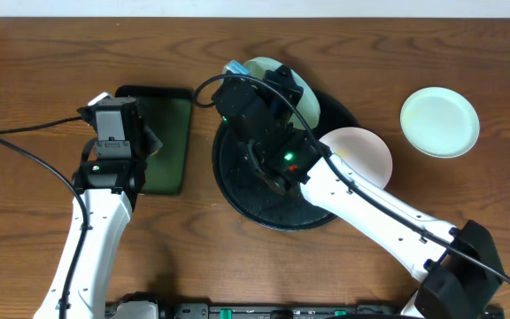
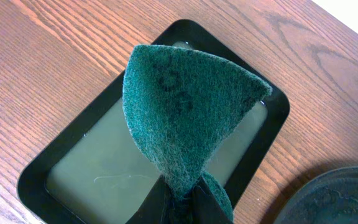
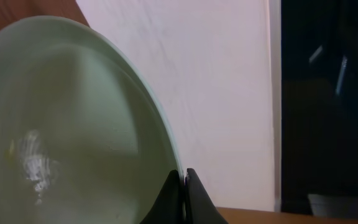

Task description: Clean dirty plates on tray and stack at the side

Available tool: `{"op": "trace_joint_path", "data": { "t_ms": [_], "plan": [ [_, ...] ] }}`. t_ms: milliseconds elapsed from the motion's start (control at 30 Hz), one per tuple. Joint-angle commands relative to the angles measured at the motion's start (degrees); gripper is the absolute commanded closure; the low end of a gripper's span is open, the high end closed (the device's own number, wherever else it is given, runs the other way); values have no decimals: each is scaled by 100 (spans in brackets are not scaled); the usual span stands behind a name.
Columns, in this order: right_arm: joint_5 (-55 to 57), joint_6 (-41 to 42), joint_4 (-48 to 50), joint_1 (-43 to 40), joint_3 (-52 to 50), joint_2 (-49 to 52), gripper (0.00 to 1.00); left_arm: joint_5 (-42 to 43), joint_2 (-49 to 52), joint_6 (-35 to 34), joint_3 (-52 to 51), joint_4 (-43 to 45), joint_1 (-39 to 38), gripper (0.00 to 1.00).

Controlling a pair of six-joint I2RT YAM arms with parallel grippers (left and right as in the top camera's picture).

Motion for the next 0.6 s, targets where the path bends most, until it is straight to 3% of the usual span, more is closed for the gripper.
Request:
{"op": "trace_joint_path", "data": {
  "t_ms": [0,100,167,300,433,567],
  "plan": [
    [52,476,-24,-81,52,-50,99,-133,13,37,-72,-11,28,92],
    [-1340,1823,-767,-402,50,-48,99,-131,13,37,-72,-17,28,93],
    [-2898,2721,-1250,-800,50,2,99,39,13,39,-72,-20,28,93],
    [-5042,4197,-1587,-1657,50,195,99,503,13,42,-72,-9,28,93],
    [-6264,4621,-1655,-2223,50,470,99,1368,13,70,-72,109,26,93],
    [-6415,4621,-1735,-2435,46,852,99,2518,13,409,-72,319,22,92]
  ]
}}
